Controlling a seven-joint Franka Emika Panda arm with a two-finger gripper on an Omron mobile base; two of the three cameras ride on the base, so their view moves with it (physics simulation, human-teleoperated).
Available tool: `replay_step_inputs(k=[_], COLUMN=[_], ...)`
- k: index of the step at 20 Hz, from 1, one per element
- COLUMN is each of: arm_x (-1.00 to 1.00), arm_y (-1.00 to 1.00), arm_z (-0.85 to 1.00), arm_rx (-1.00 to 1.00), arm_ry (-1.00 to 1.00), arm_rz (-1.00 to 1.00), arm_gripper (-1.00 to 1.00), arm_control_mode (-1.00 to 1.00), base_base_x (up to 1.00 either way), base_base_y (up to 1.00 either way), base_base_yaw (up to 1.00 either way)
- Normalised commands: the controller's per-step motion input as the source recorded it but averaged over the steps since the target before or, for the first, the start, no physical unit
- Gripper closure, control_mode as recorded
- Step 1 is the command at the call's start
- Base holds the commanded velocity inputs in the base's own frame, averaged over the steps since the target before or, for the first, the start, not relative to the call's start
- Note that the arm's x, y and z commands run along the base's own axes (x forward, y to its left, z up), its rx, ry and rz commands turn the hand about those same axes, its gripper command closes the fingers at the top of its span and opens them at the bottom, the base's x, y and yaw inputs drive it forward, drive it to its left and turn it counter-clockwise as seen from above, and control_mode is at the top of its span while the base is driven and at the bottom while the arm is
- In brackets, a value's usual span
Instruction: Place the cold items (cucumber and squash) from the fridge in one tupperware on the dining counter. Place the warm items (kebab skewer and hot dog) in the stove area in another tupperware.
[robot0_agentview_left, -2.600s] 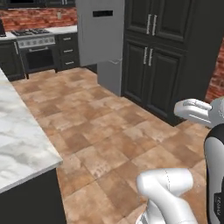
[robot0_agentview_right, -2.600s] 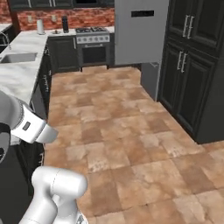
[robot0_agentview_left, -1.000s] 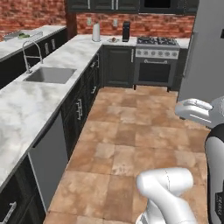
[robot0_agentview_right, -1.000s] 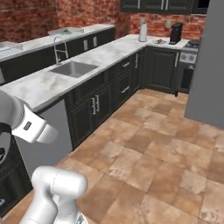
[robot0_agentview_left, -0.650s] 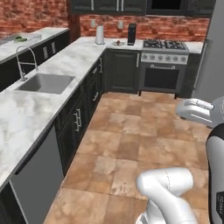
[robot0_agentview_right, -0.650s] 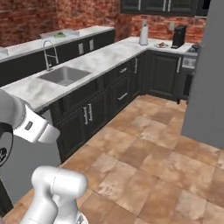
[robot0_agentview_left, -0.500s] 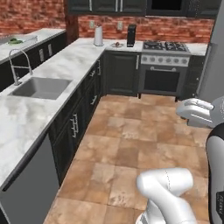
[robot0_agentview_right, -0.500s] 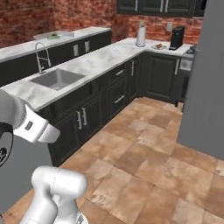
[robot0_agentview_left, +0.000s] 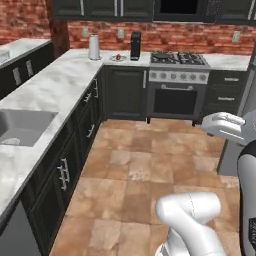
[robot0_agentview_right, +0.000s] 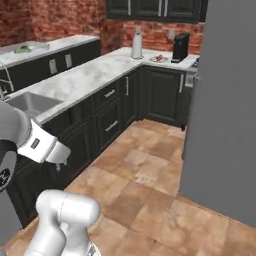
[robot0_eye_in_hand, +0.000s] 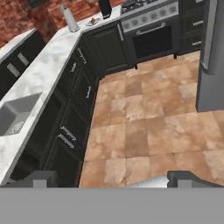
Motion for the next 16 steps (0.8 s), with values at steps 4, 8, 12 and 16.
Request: replay_step_inputs(k=[4, 8, 12, 16], arm_x=[0.00, 0.00, 0.00, 0.00], arm_y=[0.00, 0.00, 0.00, 0.00], arm_z=[0.00, 0.00, 0.00, 0.00], arm_rx=[0.00, 0.00, 0.00, 0.00], arm_ry=[0.00, 0.00, 0.00, 0.00], arm_rz=[0.00, 0.00, 0.00, 0.00], arm_gripper=[-1.00, -1.00, -1.00, -1.00], arm_control_mode=[1.00, 1.00, 1.00, 1.00], base_base_x=[1.00, 0.98, 1.00, 0.95], base_base_y=[0.07, 0.25, 0.30, 0.32], base_base_yaw=[-0.46, -0.38, -0.20, -0.06])
